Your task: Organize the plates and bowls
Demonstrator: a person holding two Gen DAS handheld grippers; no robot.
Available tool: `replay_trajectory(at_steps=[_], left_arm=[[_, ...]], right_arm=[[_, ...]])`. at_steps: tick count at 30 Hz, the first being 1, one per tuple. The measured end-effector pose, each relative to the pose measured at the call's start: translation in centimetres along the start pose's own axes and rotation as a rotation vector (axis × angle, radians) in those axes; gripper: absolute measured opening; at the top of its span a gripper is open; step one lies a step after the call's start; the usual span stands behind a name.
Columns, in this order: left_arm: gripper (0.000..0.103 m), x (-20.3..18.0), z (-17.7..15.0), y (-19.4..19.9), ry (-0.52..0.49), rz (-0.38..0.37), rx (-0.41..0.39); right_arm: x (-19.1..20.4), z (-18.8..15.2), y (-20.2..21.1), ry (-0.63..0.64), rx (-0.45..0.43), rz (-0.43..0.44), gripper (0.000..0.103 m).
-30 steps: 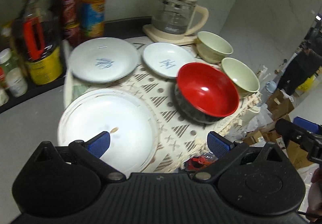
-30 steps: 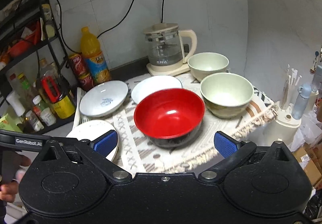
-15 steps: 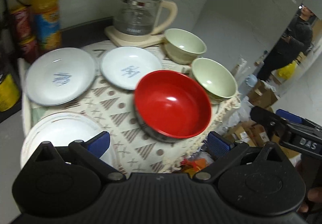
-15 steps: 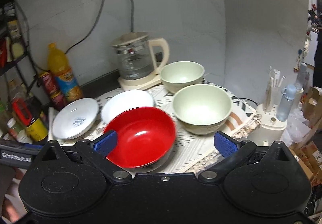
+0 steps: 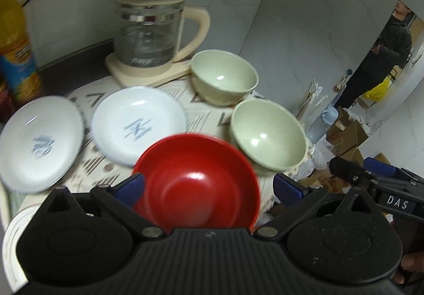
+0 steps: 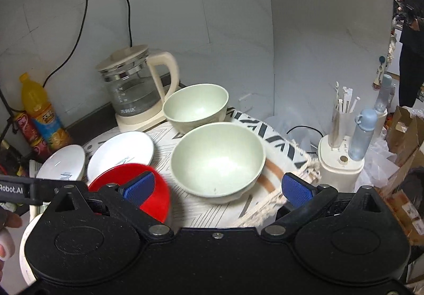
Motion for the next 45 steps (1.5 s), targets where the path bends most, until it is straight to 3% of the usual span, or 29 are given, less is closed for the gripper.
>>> replay_trajectory(at_steps=[5,11,15,20,24,30,37,45], left_arm=[[0.100,-2.0,1.8,-2.9,0.002,-0.003,0.013],[0.097,-4.1,3.5,-6.3,-0.001,-0.027,0.032],[0.081,-5.0,4.0,-8.6,0.008,-0.051,0.066],[0.063,-5.3,4.5,-11.0,0.023,-0.045,0.100],[0.049,-5.2,4.5,-12.8,0.054,-0.035,0.148],[0.045,-5.3,4.3,-15.1,0.063,-0.011,0.200],[0.019,-5.0,4.1,-16.9,0.060,-0.021,0.252],[0.015,-5.0,4.9,-15.9,0.060,-0.015,0.223]], right_arm=[[-3.0,0.8,-2.5,-0.048,0.048,-0.001,0.100],[-5.7,1.3,-5.5,-0.073,0.127,0.004,0.084],[-6.6,1.2,-7.8,-0.090,0.196,0.045,0.062],[-6.9,1.0,-10.0,-0.083,0.258,0.094,0.051],[-6.9,0.6,-11.4,-0.061,0.303,0.115,0.030],[-7.1,0.1,-13.1,-0.031,0.343,0.136,0.028],[-7.4,-0.3,-14.7,-0.011,0.378,0.130,0.020],[-7.2,1.2,-14.4,0.000,0.343,0.133,0.018]])
Point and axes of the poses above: each gripper's, at about its wrist camera, not at the fingertips, and y roughly against the way its jaws point, x to its left, z to its top, the point moved 7 cm from there along -y, roughly the way its jaws point, and after that the axes turned 5 degrees about z, right-handed, at the moved point
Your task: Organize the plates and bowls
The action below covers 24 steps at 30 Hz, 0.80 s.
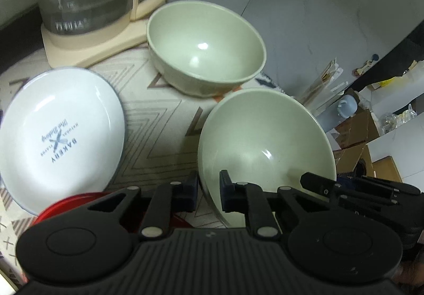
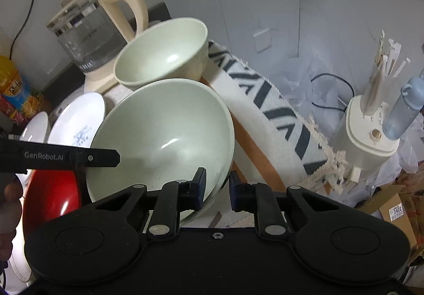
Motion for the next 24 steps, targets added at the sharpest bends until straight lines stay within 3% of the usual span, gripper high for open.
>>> replay_trajectory(at_steps=[13,24], left_arm=[[0.015,0.3,2.2,5.3,0.023,0.006,-0.103],[0.015,1.9,1.9,8.8,0.049,0.017,-0.161]], right_arm=[[2.7,4.2,3.7,0.067,-0.115,0.037,0.018],[5.3,4.8,5.2,0.099,-0.152,0.088,0.019]])
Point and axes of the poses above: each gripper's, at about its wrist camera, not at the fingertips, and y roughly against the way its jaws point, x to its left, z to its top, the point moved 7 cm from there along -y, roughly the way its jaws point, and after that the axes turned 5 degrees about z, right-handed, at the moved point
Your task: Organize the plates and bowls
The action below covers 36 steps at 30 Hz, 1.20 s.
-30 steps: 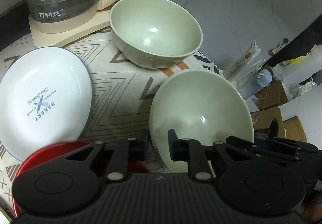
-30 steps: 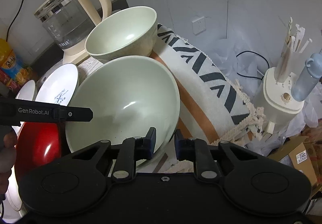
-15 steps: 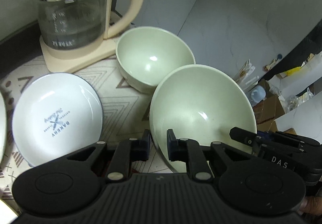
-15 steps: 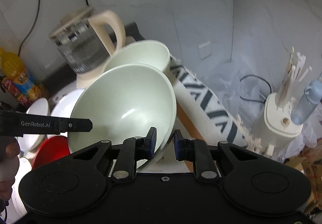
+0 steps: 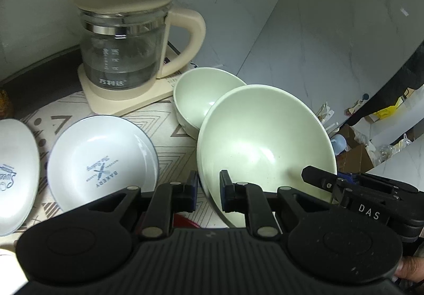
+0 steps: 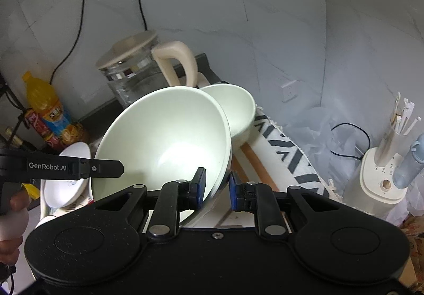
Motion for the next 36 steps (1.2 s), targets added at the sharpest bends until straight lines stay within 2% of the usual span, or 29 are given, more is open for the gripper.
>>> replay_trajectory(at_steps=[12,23,29,36], left_arm=[[0.015,3.2,-2.2,3.3,0.034,0.024,0.000],[0.015,7.2,-5.6,6.2,0.081,0.044,-0.002],[0.015,9.2,-7.5,6.1,0.117,0.047,0.019],[0.015,9.9,-9.6,5.1,0.122,0.031,0.062]], right_arm=[[4.2,-0.7,1.1,0.033,-0.016,0.037,0.019],[8.8,-3.5,1.5,0.038,-0.001,0.055,0.019],[10.6,-5.1,1.2,0.045,0.015,0.041,0.019],[10.8,-7.0,0.4,0.042,0.036,0.014,0.019]])
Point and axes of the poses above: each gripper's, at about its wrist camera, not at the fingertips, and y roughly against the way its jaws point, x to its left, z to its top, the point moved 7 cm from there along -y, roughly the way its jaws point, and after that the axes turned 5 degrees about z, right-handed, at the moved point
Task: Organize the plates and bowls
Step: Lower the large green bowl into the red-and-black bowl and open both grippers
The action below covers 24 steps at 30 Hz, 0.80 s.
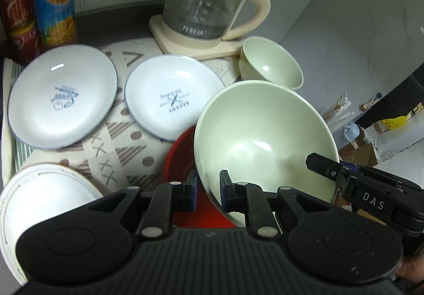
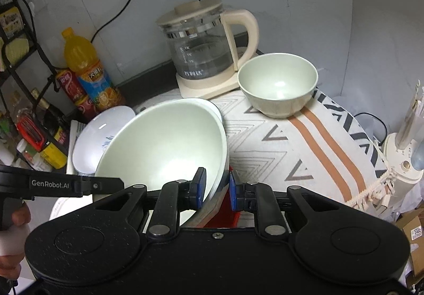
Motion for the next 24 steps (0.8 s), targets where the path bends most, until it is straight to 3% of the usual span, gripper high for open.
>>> replay_trajectory(at_steps=[14,16,22,24], left_arm=[[0.016,0.8,-1.7,-4.2,-0.021,0.012,0.090],[0.019,1.0,-1.7,-4.0,-0.019,0.011,0.084],[0.020,1.0,-1.2,-2.9,-0.046,-0.001,0.086],[0.024,1.1,-0.8,-2.1,-0.065,0.018,0.054]], right_arm=[[-1.0,-1.5,-2.6,-0.001,-0.001,-0.071,0.009],[-1.1,-1.6,-2.8,0.009,-0.005,-0.097,0.004],[-1.5,-1.9,-3.4,-0.016,-0.003,-0.098,0.003],[-1.4,-2.0,-3.5,-0.020,-0.001,-0.093,0.003]])
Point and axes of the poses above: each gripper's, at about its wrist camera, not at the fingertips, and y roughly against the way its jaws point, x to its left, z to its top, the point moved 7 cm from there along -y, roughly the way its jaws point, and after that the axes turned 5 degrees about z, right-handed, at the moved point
